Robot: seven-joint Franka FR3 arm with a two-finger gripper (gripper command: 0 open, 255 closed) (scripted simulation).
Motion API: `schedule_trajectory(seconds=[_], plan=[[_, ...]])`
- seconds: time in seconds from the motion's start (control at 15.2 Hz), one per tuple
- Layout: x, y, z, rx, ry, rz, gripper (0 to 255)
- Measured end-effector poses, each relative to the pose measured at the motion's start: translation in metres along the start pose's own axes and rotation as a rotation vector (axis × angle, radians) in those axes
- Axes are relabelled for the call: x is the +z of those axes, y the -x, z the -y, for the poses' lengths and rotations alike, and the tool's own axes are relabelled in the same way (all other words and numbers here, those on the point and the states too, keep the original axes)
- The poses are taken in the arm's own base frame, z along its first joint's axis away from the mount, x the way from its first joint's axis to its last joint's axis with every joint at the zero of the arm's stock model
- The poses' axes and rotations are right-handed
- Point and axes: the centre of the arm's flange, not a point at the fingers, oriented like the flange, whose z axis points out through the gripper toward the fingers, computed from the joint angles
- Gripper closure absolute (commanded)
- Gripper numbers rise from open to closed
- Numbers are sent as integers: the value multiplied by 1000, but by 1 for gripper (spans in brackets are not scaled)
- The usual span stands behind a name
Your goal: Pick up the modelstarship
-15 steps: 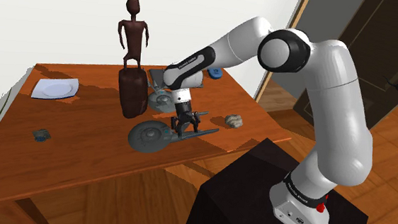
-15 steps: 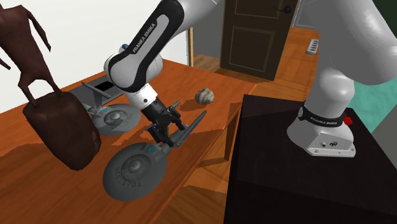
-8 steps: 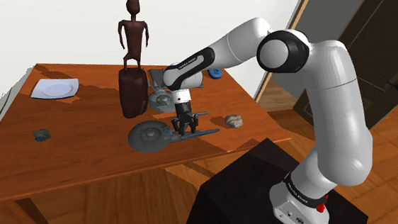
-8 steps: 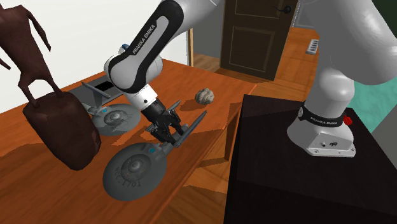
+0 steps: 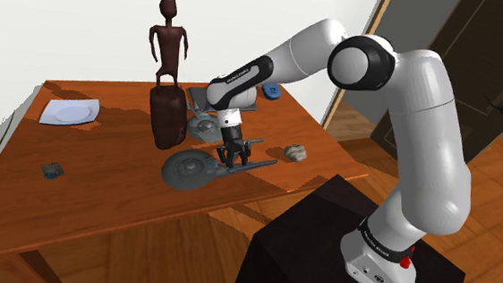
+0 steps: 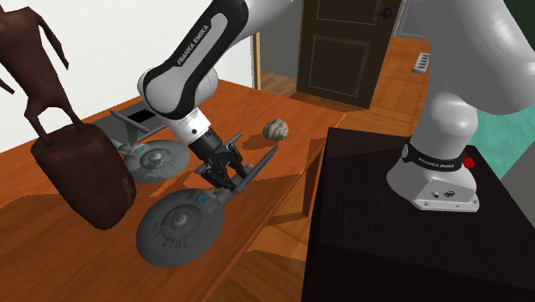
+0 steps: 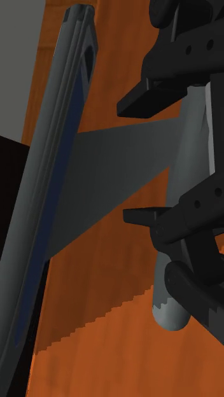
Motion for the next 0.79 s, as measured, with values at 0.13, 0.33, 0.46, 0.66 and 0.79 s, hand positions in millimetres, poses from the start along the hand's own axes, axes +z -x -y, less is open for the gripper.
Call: schedule_trajectory(seconds=[0.13,0.33,0.46,0.66,0.79], plan=[[-9,8,1,0,0,0,255],[-21,18,2,0,0,0,255],[-28,24,3,0,0,0,255],[-41,34,6,0,0,0,255],[-46,40,5,0,0,0,255]])
